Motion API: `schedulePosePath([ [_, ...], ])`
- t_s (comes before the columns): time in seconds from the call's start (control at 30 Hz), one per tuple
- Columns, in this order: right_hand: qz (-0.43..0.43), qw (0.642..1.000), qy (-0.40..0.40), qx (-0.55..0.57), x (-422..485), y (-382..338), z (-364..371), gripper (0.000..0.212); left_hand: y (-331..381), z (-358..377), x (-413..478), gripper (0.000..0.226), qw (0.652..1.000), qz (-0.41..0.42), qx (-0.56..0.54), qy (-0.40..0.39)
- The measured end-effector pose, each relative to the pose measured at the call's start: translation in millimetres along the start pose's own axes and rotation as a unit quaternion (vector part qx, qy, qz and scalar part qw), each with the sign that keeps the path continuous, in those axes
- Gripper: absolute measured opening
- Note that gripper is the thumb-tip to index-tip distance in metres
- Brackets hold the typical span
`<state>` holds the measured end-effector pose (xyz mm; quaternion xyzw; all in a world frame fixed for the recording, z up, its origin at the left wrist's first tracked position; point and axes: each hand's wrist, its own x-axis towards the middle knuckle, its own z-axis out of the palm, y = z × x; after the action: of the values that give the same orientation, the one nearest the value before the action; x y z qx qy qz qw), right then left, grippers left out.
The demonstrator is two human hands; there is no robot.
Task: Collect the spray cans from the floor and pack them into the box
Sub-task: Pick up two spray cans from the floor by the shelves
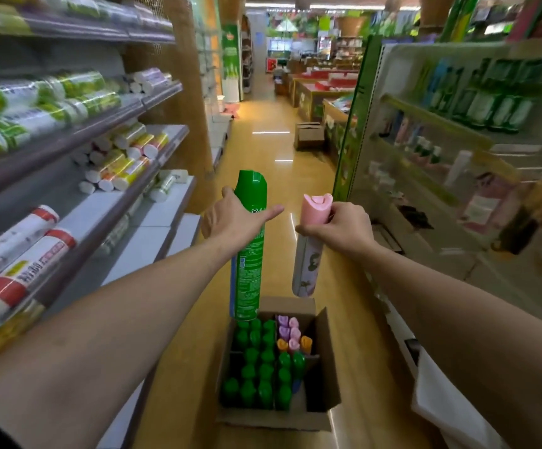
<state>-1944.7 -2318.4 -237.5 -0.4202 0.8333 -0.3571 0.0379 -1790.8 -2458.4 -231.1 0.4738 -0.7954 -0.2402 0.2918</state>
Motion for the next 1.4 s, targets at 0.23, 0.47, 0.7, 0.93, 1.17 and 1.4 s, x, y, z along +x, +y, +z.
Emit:
schedulePosePath([
  [0.23,0.030,0.999,-0.044,-0.014,63.1,39.4,41.1,0.043,-24.9,46.3,41.9,0.098,0.999,-0.043,-0.016,-0.004],
  [0.47,0.059,0.990,-0.127,0.007,120.2,137.8,86.0,0.055,-39.6,143.7,74.4,0.090,0.994,-0.104,-0.002,-0.038],
  [0.7,0.060,0.972,-0.227,0.002,174.6,259.9,137.2,0.063,-54.0,264.8,72.2,0.081,0.970,-0.233,0.001,-0.073],
  [0.93,0.061,0.942,-0.329,-0.016,189.4,345.6,209.6,0.057,-97.7,360.4,29.8,0.076,0.930,-0.354,0.000,-0.097],
  [1.17,0.121,0.942,-0.314,0.012,155.0,418.3,288.8,0.054,-163.2,451.4,-38.8,0.077,0.894,-0.422,-0.039,-0.145],
  [1.4,0.123,0.945,-0.304,0.004,144.2,462.9,350.9,0.053,-219.2,511.9,-75.9,0.069,0.887,-0.416,-0.074,-0.188],
])
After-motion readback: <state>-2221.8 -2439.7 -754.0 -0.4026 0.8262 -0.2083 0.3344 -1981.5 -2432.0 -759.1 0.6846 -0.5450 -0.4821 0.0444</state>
